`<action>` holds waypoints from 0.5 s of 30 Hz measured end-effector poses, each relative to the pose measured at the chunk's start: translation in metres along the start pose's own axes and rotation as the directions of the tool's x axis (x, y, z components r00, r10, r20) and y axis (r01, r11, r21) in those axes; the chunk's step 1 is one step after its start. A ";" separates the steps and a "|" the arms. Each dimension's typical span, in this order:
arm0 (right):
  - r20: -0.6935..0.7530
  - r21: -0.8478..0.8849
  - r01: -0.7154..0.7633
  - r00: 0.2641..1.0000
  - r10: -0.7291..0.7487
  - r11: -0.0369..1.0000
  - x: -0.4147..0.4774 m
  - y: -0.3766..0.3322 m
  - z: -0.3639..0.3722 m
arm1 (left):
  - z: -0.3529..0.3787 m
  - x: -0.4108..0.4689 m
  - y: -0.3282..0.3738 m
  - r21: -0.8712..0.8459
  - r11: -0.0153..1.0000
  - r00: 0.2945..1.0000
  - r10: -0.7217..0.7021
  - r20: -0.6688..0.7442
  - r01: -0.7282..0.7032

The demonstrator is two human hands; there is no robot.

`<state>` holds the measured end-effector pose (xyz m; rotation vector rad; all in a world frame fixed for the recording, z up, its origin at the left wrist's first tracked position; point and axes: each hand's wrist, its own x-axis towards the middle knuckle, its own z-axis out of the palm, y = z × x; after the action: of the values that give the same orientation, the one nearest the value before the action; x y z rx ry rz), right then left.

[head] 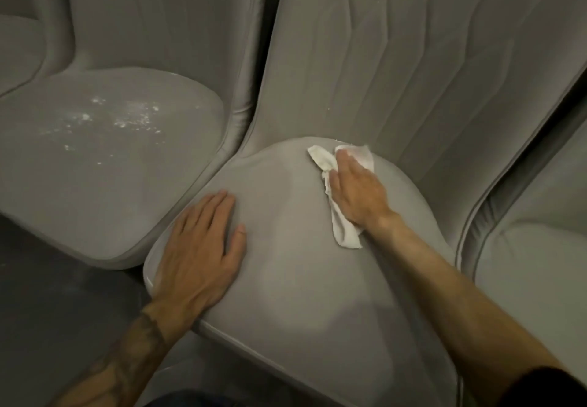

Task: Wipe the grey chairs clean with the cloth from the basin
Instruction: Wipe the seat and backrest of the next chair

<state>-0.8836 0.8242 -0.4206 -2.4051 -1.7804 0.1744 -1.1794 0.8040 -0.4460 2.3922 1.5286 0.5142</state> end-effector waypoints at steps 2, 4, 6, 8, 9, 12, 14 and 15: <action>0.014 -0.028 -0.001 1.000 0.002 1.000 -0.018 -0.041 0.013 | 0.000 0.000 0.000 -0.002 1.000 1.000 0.002 -0.006 -0.002; 0.006 0.048 0.204 0.979 -0.204 0.978 -0.052 -0.088 0.037 | 0.000 0.002 -0.002 -0.041 0.999 1.000 0.012 -0.005 -0.013; 0.008 0.106 0.416 0.908 -0.419 0.903 -0.083 -0.103 0.042 | 0.000 0.001 -0.002 -0.126 0.992 1.000 0.022 -0.007 -0.022; 0.015 0.096 0.457 0.888 -0.460 0.884 -0.074 -0.082 0.029 | -0.002 -0.001 -0.003 -0.179 0.984 0.999 0.019 -0.026 -0.023; 0.052 0.083 0.404 0.911 -0.409 0.911 -0.063 -0.068 0.021 | -0.003 -0.001 -0.003 -0.209 0.978 0.999 0.001 -0.036 -0.009; 0.039 0.032 0.166 0.985 -0.168 0.986 -0.039 -0.049 0.013 | -0.010 0.001 -0.007 -0.368 0.927 0.993 -0.099 -0.058 0.071; 0.009 -0.048 0.137 0.991 -0.136 0.989 -0.060 -0.089 0.018 | -0.014 0.004 -0.009 -0.471 0.875 0.984 -0.164 -0.073 0.111; -0.050 -0.018 0.188 0.981 -0.189 0.982 -0.078 -0.116 0.028 | -0.016 0.005 -0.011 -0.509 0.851 0.978 -0.197 -0.071 0.134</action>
<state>-1.0202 0.7840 -0.4262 -2.2102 -1.9770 0.0786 -1.1927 0.8137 -0.4350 1.8409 1.4125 0.9060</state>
